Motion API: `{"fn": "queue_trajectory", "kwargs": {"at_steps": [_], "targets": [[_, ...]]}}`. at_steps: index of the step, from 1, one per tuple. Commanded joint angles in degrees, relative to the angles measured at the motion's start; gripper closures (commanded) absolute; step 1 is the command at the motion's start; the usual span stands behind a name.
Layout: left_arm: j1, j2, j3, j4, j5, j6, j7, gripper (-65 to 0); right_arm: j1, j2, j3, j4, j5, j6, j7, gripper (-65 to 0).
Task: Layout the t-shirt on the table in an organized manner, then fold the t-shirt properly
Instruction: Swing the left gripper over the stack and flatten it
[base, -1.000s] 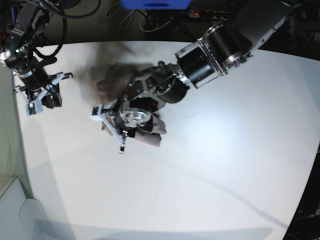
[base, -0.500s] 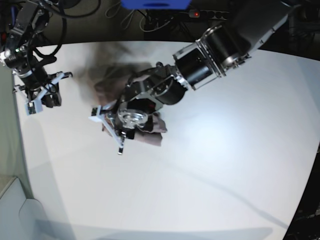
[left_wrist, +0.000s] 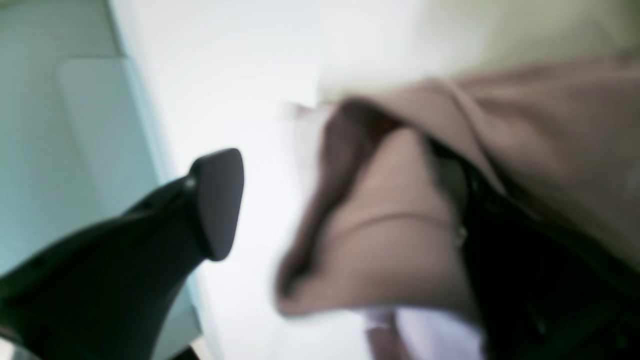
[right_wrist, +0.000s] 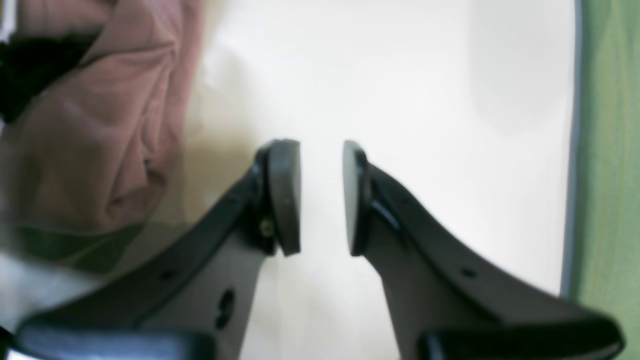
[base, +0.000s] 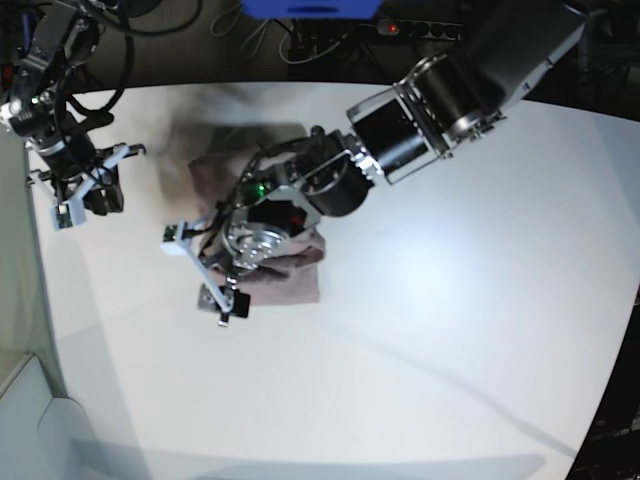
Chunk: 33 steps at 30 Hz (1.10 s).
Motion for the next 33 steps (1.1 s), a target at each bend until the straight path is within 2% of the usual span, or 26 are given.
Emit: {"fn": "queue_trajectory", "kwargs": {"at_steps": [1, 9, 29, 33], "targets": [[-2.31, 0.06, -0.67, 1.69, 0.70, 0.84, 0.06, -47.8, 0.25, 0.55, 0.22, 1.12, 1.01, 0.17, 1.41, -12.9], [-4.25, -1.17, -2.69, 2.04, 0.70, 0.84, -0.21, -47.8, 0.25, 0.55, 0.22, 1.12, 0.93, 0.17, 1.41, -12.9], [-6.88, -1.34, -2.78, 1.51, 0.70, 0.84, -0.30, -48.1, 0.25, 0.55, -0.04, 0.94, 0.93, 0.17, 1.41, -12.9], [-6.88, -3.10, -2.78, 1.43, 0.70, 0.84, -0.30, -48.2, -0.63, 0.55, -0.04, 1.03, 1.01, 0.17, 1.41, -12.9]]}}
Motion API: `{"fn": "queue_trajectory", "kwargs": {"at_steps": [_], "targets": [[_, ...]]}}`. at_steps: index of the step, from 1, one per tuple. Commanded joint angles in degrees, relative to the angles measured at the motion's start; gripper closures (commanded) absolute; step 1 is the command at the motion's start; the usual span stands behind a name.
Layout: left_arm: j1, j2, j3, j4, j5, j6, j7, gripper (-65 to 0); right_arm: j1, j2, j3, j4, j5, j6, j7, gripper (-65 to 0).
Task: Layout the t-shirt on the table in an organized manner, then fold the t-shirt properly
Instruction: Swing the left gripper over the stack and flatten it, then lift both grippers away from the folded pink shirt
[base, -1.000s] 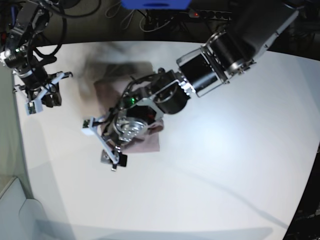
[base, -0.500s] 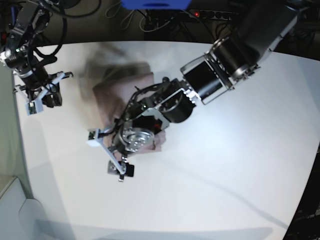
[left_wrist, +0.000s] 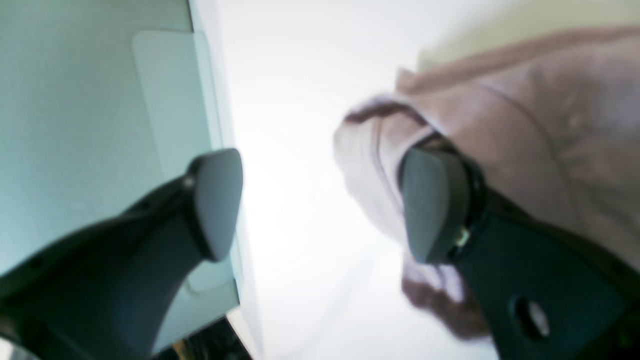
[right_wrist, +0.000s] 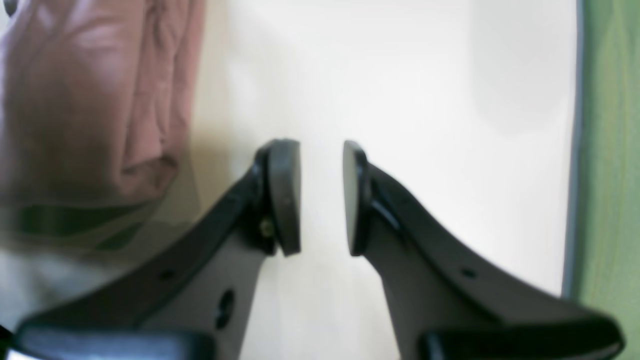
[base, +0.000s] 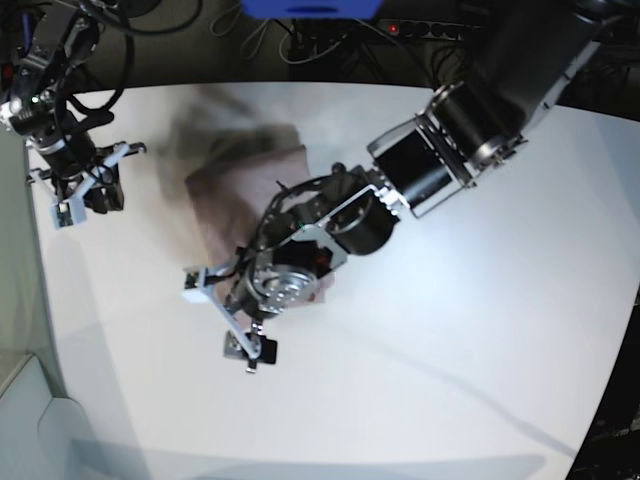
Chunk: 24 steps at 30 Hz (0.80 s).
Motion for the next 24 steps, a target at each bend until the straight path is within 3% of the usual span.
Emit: {"fn": "queue_trajectory", "kwargs": {"at_steps": [1, 10, 13, 15, 24], "targets": [[-1.88, 0.51, -0.29, 0.59, 0.68, 0.80, -0.14, -48.2, -0.06, 0.50, 0.09, 1.12, 0.93, 0.17, 1.38, -12.9], [-1.53, -1.16, -0.73, 0.59, -0.03, 0.62, -0.05, -48.3, -0.15, 0.42, 0.09, 1.12, 0.93, 0.17, 1.38, -12.9], [-0.91, -1.16, -0.90, 0.68, -2.40, -3.42, 0.03, -49.9, -0.24, 0.42, 0.09, 1.12, 0.93, 0.17, 1.38, -12.9], [-0.73, -1.16, -3.28, 0.86, -3.81, -4.91, 0.03, -52.6, -0.24, 0.42, 0.09, 1.12, 0.93, 0.17, 1.38, -12.9], [1.20, -0.11, -15.85, 3.06, -3.98, -4.91, -0.49, -53.2, -0.33, -0.20, 0.00, 1.20, 1.01, 0.17, 1.38, -12.9]]}}
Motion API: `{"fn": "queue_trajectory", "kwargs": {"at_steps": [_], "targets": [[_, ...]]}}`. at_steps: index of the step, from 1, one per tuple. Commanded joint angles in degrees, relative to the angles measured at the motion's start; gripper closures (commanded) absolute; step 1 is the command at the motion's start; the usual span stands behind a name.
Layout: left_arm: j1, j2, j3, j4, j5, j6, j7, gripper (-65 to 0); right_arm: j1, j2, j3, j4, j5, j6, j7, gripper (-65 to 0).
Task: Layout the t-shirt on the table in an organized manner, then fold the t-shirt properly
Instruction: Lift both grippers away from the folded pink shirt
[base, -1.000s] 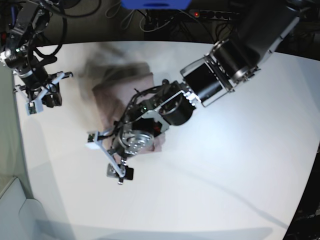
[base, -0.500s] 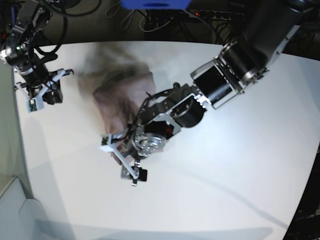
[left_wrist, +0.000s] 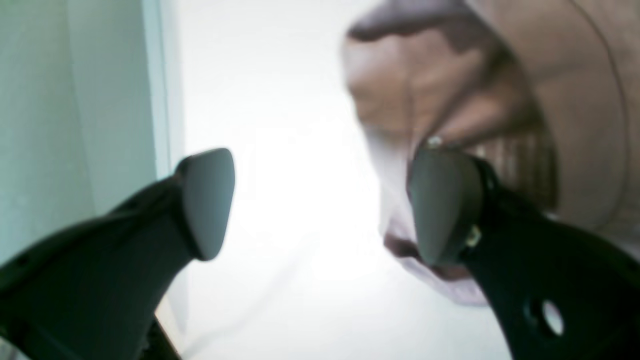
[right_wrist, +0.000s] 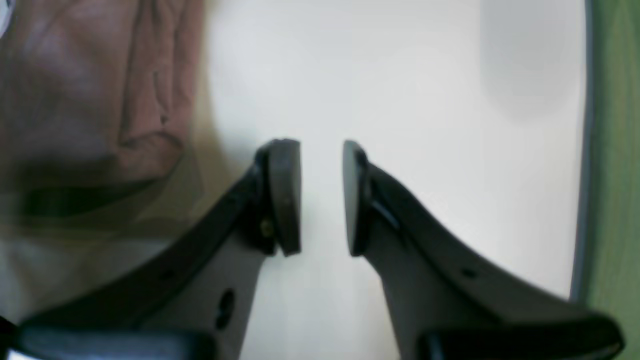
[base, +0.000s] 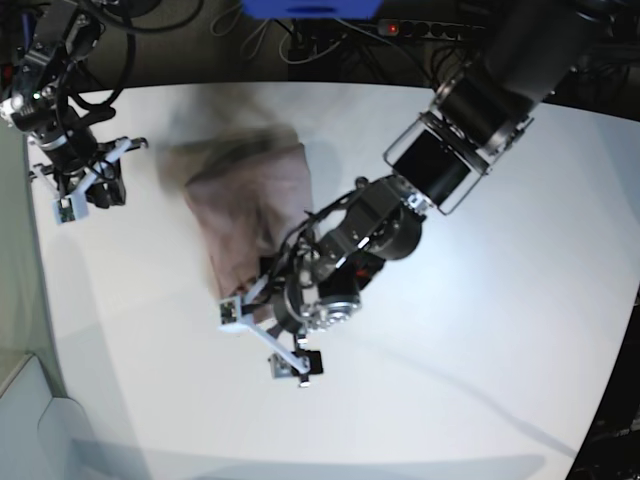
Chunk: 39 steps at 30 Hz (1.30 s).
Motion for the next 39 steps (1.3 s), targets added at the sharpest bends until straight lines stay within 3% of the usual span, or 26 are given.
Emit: {"fn": "queue_trajectory", "kwargs": {"at_steps": [1, 10, 18, 25, 31, 39], "targets": [[-1.93, 0.37, -2.39, 2.05, 0.52, 0.90, -0.45, -53.2, 0.13, -0.38, -0.04, 1.47, 1.01, 0.19, 1.34, -12.9], [1.33, 0.11, -19.19, 11.29, 0.43, 0.37, 0.17, -53.2, 0.13, -3.10, -5.14, 10.00, 1.01, 0.19, -3.06, -12.7], [11.96, -9.74, -33.16, 19.46, 0.43, 0.29, 0.17, -53.2, -0.83, -5.65, -17.62, 10.88, 1.01, 0.19, -4.64, -12.5], [24.27, -16.77, -43.89, 27.02, 0.34, 0.20, -0.10, -53.2, -0.48, -6.00, -23.87, 5.60, 0.93, 0.19, -4.46, -12.5], [31.57, -17.65, -50.83, 31.94, 0.34, 0.20, -0.27, -53.2, 0.84, -6.00, -27.73, -2.93, 0.93, 0.19, 0.64, -12.5], [35.70, -17.65, -51.80, 35.37, 0.34, 0.20, 0.08, -53.2, 3.83, -6.00, -30.02, -15.15, 0.84, 0.19, 6.00, -12.5]]}}
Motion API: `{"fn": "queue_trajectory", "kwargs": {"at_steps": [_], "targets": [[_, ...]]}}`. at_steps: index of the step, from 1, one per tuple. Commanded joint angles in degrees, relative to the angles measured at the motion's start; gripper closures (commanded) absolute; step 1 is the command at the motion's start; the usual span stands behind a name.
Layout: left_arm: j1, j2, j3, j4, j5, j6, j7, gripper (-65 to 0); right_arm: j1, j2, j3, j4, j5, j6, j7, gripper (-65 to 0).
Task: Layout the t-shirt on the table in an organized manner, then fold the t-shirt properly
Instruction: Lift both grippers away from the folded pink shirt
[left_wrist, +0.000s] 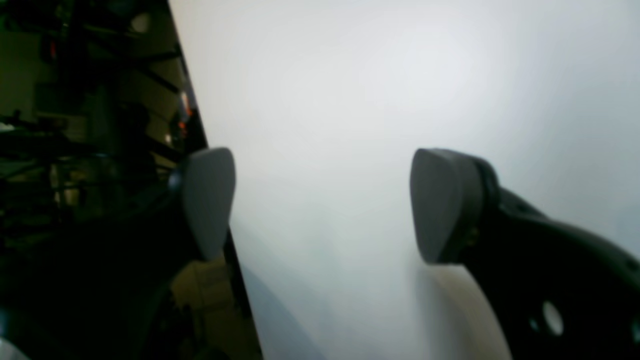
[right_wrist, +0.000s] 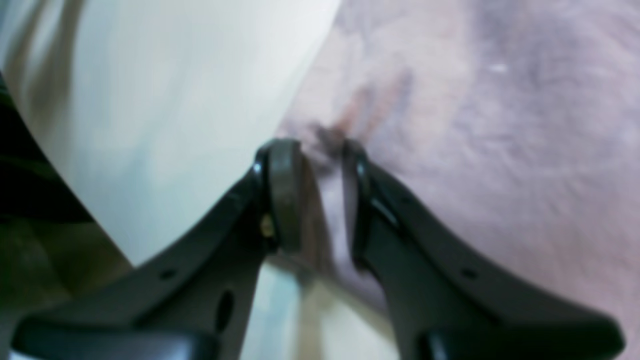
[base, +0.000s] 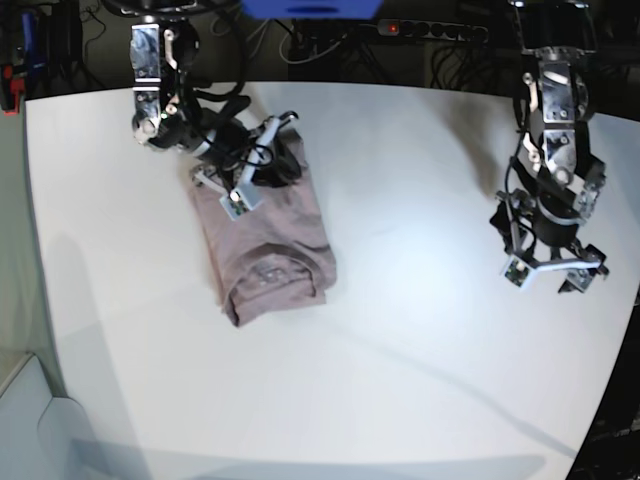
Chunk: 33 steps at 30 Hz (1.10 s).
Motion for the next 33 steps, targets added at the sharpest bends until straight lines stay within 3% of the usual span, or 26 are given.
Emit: {"fn": "queue_trajectory", "kwargs": {"at_steps": [1, 5, 11, 14, 22, 25, 33], "targets": [[-0.12, -0.71, -0.37, 1.47, 0.23, 0.57, -0.62, -53.2, 0.70, -0.04, 0.08, -0.44, 0.66, 0.17, 1.28, -12.5], [0.23, -0.71, -0.37, 1.56, 0.23, 0.57, -0.62, -53.2, 1.14, -0.04, 0.08, -0.18, 0.84, 0.17, 1.63, -12.5], [0.32, -0.80, -0.37, 1.56, 0.23, 0.57, -0.62, -53.2, -3.08, 0.05, 0.43, 19.42, 0.84, 0.17, 1.46, -12.5], [0.32, -0.80, -0.37, 1.56, 0.23, 0.57, -0.62, -53.2, -3.34, 0.31, 0.52, 21.71, 0.66, 0.17, 1.46, -12.5], [1.29, -0.80, -0.90, 1.56, 0.23, 0.57, -0.71, -53.2, 0.26, 4.62, 3.68, 5.80, 0.84, 0.17, 2.25, -12.5], [1.55, -0.80, -1.87, 1.56, 0.23, 0.57, -0.80, -53.2, 1.41, 6.56, 3.51, 0.35, 0.84, 0.17, 5.06, -12.5], [1.72, -0.80, -2.04, 1.56, 0.23, 0.57, -0.62, -53.2, 1.67, 6.64, 3.42, -8.71, 0.84, 0.17, 10.95, -12.5]]}}
